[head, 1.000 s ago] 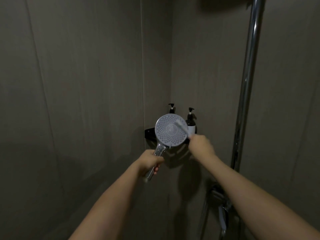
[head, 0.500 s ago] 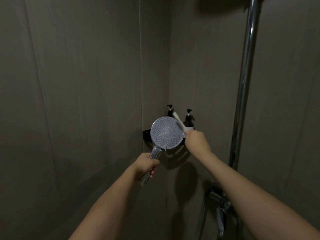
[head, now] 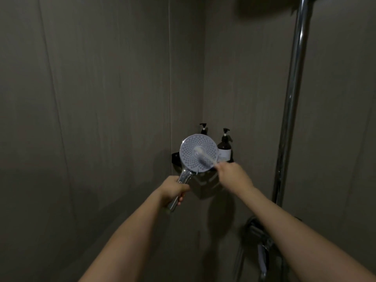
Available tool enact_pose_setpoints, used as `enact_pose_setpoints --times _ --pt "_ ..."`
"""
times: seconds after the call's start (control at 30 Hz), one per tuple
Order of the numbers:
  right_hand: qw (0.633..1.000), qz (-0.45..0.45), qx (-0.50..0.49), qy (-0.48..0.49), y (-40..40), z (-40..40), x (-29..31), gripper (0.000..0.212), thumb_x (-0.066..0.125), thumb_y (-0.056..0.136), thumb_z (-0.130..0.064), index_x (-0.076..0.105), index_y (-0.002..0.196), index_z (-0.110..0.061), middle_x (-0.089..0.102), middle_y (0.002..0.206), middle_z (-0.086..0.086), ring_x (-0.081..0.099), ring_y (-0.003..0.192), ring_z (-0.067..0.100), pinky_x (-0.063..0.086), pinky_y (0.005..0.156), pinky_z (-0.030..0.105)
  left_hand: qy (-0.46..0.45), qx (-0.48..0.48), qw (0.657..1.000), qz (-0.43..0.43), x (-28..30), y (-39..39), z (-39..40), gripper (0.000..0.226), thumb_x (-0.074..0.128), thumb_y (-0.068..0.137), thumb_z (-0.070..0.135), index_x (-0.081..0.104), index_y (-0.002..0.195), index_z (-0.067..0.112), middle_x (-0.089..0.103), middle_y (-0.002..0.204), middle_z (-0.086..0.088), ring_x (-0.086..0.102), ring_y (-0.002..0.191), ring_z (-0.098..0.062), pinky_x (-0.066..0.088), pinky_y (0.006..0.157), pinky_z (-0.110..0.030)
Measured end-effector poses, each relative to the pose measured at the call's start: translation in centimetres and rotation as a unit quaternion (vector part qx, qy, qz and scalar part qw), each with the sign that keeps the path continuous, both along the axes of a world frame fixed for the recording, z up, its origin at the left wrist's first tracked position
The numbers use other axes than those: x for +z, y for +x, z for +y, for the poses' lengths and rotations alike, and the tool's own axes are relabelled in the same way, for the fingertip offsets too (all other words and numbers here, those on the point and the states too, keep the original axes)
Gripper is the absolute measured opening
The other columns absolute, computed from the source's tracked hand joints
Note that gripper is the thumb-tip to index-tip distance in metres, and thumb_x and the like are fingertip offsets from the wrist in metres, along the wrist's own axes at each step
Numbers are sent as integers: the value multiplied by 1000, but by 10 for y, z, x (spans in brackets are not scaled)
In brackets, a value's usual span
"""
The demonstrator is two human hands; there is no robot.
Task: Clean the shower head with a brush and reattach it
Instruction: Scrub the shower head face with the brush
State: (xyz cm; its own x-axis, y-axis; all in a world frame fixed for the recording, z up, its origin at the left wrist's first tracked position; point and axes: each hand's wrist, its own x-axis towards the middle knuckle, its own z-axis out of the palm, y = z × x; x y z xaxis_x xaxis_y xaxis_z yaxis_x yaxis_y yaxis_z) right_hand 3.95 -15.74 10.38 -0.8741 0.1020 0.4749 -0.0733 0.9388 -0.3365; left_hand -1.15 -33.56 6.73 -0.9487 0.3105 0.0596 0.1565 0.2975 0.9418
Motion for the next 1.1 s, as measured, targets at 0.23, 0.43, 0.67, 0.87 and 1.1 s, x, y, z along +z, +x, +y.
enact_pose_setpoints --times 0.23,0.43,0.67,0.87,1.1 --pt "985 -21 -112 -132 -16 28 2 32 34 97 -10 60 112 -1 64 107 20 62 94 32 40 66 28 -24 -3 1000 -8 -1 6 -3 21 49 82 -4 42 67 8 44 50 -9 41 31 -10 39 33 -19" --pt "998 -62 -2 32 -2 3 -15 30 34 99 -22 57 113 -6 65 104 18 63 94 34 44 69 36 10 5 1000 -11 2 7 -3 20 48 83 -4 41 69 9 43 53 -9 40 30 -9 37 34 -17" --pt "997 -11 -28 -71 2 31 -10 31 36 100 -21 59 102 -1 66 98 24 63 85 34 43 65 35 15 19 999 -22 -2 7 -12 20 49 83 -2 42 69 10 44 54 -8 40 33 -10 37 34 -17" --pt "987 -58 -89 -123 -2 33 -17 33 34 100 -16 59 116 -1 65 103 19 63 91 31 43 67 30 10 11 999 -37 -2 6 -13 20 49 84 -3 42 70 9 44 53 -8 40 32 -9 37 33 -17" --pt "996 -66 -22 -59 1 28 -19 35 36 99 -28 60 103 -4 67 97 18 64 86 33 51 71 38 17 12 999 -36 -6 4 -14 19 49 83 -3 42 69 8 44 53 -8 40 34 -11 37 34 -18"
